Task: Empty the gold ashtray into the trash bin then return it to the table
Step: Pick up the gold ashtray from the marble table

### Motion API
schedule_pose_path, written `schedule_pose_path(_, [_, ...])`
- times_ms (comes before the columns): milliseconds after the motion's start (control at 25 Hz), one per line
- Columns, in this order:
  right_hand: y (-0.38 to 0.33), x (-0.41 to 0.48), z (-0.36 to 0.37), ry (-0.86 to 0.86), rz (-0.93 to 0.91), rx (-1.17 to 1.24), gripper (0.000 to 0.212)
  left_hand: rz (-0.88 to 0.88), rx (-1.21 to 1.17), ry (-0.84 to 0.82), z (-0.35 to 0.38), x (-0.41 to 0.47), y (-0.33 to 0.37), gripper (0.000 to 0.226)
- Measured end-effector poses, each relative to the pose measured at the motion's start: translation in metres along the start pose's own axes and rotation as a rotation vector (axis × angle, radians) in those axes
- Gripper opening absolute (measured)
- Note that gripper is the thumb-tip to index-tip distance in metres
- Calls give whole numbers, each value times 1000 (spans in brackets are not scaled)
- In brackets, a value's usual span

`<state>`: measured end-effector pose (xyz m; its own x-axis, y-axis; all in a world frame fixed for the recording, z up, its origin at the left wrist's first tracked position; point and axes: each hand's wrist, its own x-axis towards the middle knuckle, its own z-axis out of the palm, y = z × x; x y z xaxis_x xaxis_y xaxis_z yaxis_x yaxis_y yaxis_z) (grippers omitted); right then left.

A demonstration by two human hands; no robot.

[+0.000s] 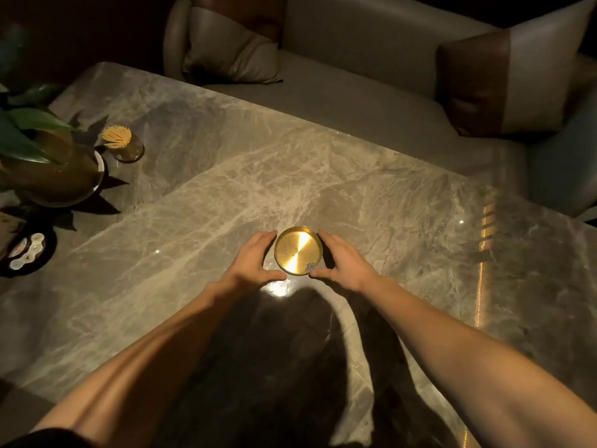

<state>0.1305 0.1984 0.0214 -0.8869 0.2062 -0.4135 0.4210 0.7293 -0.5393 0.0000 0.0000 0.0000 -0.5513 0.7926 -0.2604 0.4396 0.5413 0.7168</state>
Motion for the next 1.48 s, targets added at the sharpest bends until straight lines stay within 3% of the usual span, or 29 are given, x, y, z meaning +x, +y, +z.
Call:
schedule_pose_path(440, [-8,-1,7,56,16,100,98,-40,-71,57,1,1,11,95])
schedule_pose_path(760, [-22,-15,-26,162,-74,204,89,-34,-167,145,-25,-3,35,85])
schedule_pose_path(840, [0,-68,-48,305,-87,237,87,94,-134,138,-6,-10,85,86])
schedule_pose_path(1160, [-9,-90,-63,452,-130,384,84,145,-273,188,-25,-19,111,86])
schedule_pose_path(1480, [37,-183,-99,596,-153,470,81,279,-345,191,20,-38,207,84])
